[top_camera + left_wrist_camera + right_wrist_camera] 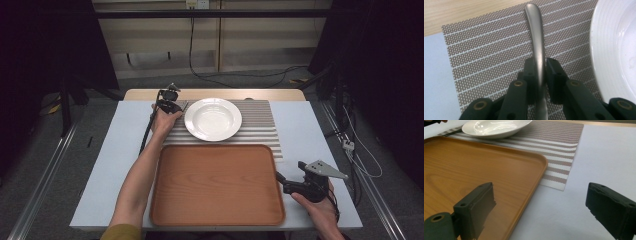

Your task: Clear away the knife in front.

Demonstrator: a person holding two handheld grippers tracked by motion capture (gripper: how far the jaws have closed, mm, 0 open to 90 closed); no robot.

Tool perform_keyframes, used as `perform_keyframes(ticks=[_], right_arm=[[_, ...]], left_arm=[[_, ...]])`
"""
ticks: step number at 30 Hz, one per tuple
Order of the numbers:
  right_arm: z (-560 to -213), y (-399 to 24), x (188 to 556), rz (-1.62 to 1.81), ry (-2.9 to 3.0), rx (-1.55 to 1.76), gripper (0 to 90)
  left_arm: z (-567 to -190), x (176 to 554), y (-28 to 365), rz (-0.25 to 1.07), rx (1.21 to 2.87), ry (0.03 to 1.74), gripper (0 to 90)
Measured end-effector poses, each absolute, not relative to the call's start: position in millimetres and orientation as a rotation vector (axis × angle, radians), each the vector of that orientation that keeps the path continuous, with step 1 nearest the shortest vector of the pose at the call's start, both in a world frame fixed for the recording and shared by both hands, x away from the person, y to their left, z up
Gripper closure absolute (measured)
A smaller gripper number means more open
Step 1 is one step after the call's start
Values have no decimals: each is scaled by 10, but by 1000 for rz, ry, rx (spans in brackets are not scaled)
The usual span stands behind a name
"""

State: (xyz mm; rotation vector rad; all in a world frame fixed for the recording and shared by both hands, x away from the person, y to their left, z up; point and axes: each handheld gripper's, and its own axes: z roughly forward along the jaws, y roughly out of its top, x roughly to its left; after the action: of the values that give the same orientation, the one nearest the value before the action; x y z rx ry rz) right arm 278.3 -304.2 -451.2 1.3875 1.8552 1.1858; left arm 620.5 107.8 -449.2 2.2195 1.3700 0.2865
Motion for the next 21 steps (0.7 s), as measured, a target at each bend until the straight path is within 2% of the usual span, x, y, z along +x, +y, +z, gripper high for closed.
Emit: perform_keyframes(ticks=[21], right_arm=[[-4520,-3033,2792,1176,1860,1392,81]], left_arm=[[-4390,6147,1111,289,2262,1332,802]])
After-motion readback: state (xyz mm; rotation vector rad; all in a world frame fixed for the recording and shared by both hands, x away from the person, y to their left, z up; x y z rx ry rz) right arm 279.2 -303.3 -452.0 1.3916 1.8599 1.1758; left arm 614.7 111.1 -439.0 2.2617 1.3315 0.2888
